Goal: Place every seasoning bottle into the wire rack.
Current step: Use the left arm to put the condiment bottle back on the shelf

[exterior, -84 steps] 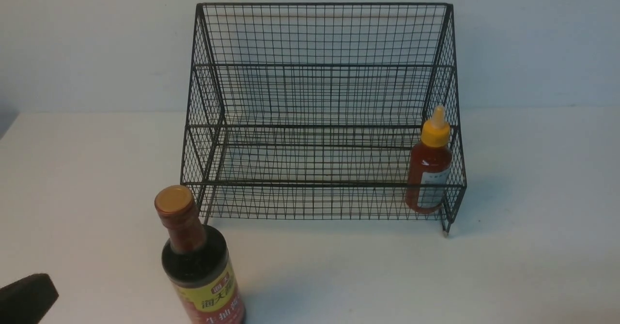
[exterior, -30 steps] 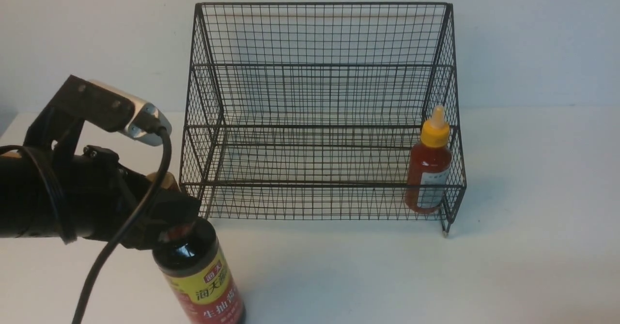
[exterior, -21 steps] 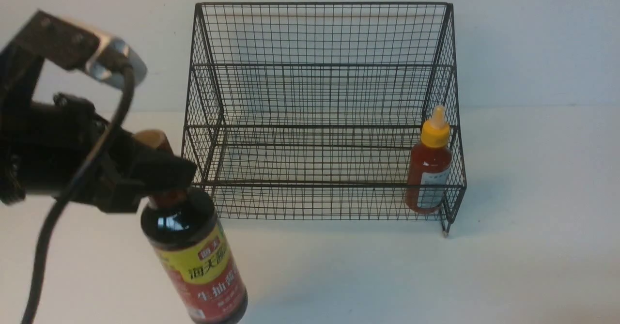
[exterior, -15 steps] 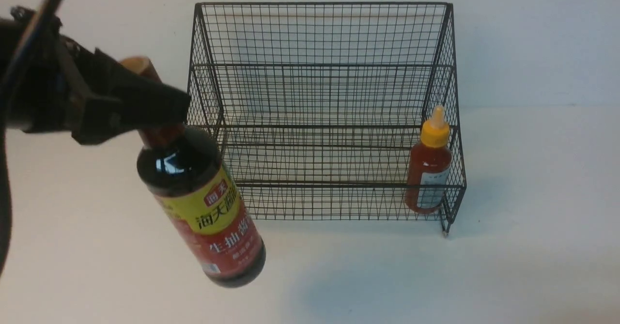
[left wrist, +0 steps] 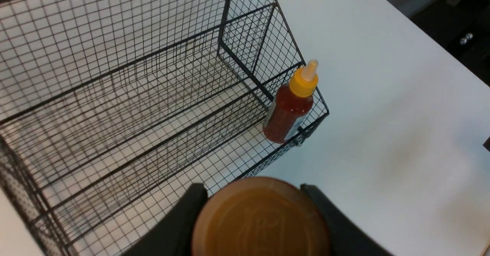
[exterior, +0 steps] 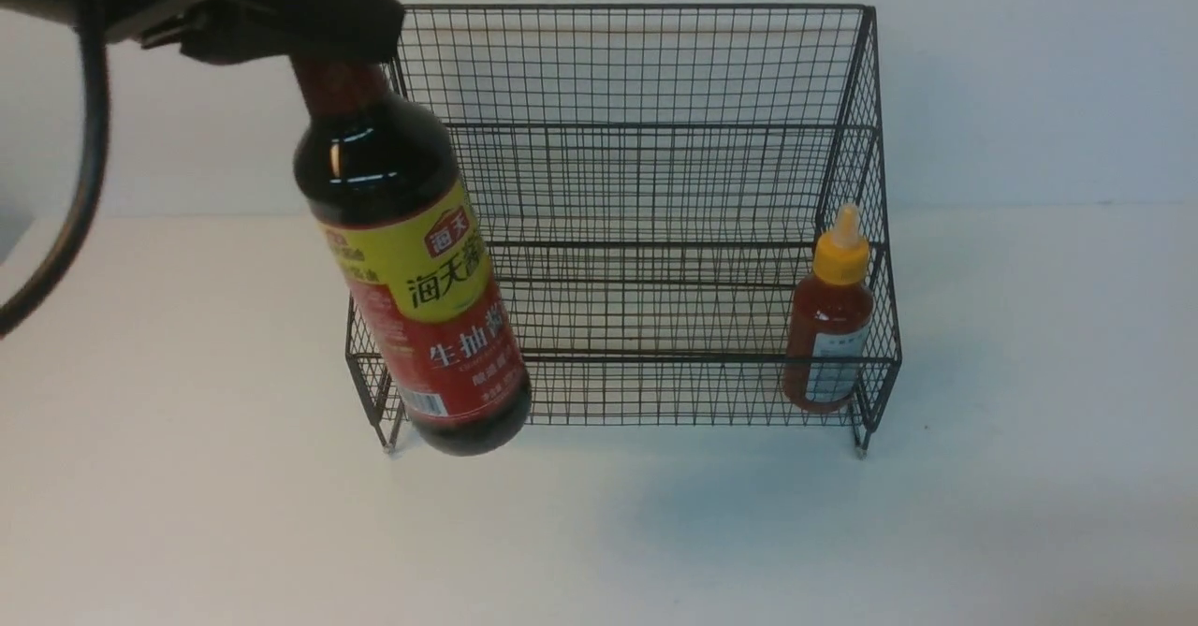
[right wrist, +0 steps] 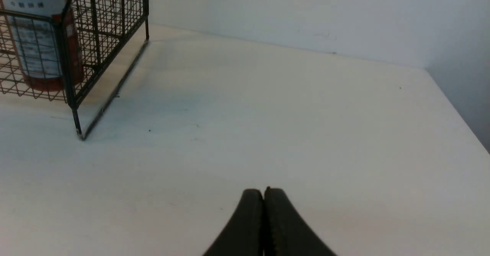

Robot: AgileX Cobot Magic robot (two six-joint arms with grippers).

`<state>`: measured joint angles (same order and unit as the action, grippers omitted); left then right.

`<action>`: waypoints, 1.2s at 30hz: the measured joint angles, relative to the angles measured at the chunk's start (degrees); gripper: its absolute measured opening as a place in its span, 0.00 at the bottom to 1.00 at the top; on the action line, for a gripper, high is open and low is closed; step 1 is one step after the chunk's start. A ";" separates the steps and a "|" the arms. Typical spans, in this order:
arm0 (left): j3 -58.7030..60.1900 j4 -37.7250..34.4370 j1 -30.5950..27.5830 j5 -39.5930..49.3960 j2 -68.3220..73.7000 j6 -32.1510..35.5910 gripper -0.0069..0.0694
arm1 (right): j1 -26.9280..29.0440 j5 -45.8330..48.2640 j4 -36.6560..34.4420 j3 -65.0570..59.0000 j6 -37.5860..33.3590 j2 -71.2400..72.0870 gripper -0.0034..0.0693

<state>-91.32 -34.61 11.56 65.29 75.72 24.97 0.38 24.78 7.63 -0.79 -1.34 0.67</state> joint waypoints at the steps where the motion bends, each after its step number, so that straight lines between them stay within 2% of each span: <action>1: -1.46 0.94 1.55 -0.25 1.45 -0.75 0.45 | 0.00 0.00 0.00 0.00 0.00 0.00 0.03; 6: -8.70 6.19 8.15 -2.03 8.51 -3.46 0.45 | 0.00 0.00 0.00 0.00 0.00 0.00 0.03; 10: -11.48 9.49 10.62 -4.76 13.20 -3.64 0.45 | 0.00 0.00 0.00 0.00 0.00 0.00 0.03; 20: -11.68 10.52 10.83 -11.82 19.91 -1.70 0.45 | 0.00 0.00 0.00 0.00 0.00 0.00 0.03; 36: -11.56 10.40 10.86 -11.43 23.81 3.85 0.45 | 0.00 0.00 0.00 0.00 0.00 0.00 0.03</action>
<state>-102.88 -24.22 22.41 53.85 99.53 28.82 0.38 24.78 7.63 -0.79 -1.34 0.67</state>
